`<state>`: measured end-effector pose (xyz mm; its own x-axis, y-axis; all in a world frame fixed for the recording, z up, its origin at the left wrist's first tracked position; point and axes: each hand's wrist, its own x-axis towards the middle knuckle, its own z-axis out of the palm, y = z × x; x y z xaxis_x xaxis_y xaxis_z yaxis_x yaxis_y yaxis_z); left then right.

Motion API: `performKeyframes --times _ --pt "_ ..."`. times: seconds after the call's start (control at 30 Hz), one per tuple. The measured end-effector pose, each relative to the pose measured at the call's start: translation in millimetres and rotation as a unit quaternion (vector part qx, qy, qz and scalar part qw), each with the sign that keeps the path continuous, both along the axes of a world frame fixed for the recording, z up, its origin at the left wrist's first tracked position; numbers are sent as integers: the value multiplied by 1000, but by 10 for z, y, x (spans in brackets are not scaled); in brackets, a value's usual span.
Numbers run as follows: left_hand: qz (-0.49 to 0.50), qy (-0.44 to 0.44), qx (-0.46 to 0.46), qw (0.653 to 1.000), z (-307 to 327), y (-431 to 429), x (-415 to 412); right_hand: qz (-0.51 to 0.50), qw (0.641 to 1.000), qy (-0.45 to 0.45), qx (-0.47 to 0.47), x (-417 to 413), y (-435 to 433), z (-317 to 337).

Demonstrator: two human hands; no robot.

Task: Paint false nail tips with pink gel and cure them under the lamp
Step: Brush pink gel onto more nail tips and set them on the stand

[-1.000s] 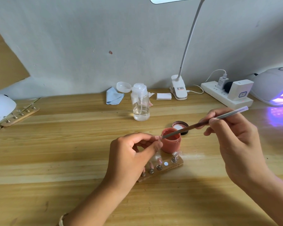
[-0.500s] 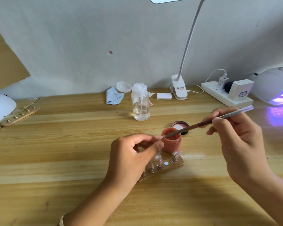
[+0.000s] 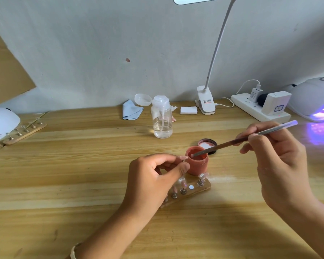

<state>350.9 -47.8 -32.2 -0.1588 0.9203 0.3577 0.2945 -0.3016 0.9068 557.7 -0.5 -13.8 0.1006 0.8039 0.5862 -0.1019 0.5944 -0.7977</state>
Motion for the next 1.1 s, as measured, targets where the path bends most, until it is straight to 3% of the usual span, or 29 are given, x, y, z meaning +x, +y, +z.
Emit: performKeyframes --times 0.23,0.43,0.63,0.83,1.1 --pt "7 10 5 1000 3 5 -6 61 997 -33 28 -69 -62 -18" --pt "8 5 7 1000 4 -8 9 -8 1000 23 -13 -7 -15 52" --pt "15 11 15 1000 10 -3 2 43 999 -14 6 -66 -81 16" --pt "8 6 8 1000 13 -4 9 0 1000 17 10 -10 -47 42" --pt "7 3 8 1000 15 -8 5 21 999 -18 37 -27 -65 20"
